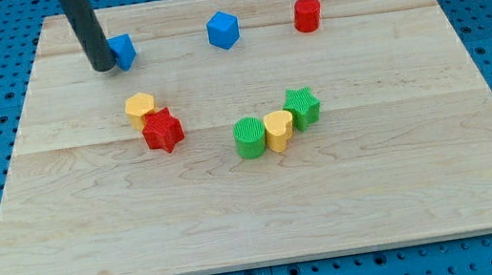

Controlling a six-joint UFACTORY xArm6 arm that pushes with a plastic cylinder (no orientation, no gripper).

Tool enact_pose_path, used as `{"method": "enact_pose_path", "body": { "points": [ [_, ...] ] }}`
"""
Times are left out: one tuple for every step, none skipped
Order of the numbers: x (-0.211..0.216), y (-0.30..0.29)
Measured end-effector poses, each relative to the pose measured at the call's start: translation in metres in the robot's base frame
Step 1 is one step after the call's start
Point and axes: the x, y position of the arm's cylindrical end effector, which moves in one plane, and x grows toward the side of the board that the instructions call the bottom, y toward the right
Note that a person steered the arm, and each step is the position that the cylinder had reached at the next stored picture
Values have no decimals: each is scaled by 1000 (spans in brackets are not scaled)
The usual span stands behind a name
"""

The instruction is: Push the red star towards the top left of the board

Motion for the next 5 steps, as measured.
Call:
{"method": "enact_pose_path", "body": {
  "points": [
    [-5, 7],
    [-5, 8],
    [16, 51],
    [69, 139],
    [142, 134]
  ]
}}
